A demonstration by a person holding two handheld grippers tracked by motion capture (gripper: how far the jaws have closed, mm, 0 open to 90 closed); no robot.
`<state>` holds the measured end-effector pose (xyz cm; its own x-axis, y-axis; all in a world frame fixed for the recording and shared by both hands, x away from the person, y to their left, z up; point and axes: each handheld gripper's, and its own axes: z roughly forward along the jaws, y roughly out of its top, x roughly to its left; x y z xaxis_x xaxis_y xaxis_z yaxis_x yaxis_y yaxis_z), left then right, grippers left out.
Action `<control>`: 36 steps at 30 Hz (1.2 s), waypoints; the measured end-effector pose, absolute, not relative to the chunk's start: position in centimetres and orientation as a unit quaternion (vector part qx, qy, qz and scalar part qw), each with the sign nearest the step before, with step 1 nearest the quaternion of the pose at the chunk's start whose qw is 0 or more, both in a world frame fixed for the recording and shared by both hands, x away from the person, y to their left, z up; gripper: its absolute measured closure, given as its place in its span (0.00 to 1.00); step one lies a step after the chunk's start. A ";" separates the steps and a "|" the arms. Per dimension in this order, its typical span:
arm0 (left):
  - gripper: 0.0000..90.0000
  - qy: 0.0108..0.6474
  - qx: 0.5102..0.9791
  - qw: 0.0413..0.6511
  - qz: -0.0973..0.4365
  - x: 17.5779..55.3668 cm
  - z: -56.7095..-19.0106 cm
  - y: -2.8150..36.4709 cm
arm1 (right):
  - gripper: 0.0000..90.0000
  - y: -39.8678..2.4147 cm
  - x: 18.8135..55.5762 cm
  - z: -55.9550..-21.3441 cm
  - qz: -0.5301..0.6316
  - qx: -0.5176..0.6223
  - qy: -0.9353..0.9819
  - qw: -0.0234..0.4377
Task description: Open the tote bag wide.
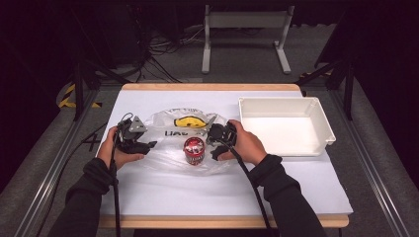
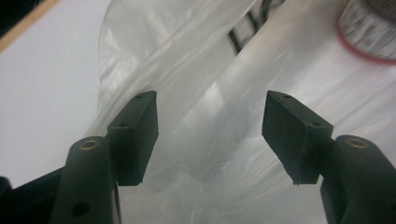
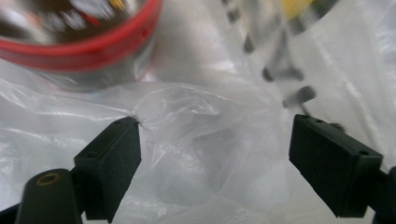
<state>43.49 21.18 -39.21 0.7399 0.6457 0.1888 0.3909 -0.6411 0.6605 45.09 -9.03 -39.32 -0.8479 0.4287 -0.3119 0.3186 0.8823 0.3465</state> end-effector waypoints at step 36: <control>0.12 0.247 0.808 0.500 0.189 32.6 -44.2 23.6 | 0.27 -5.8 43.3 -36.2 0.231 0.148 0.956 0.103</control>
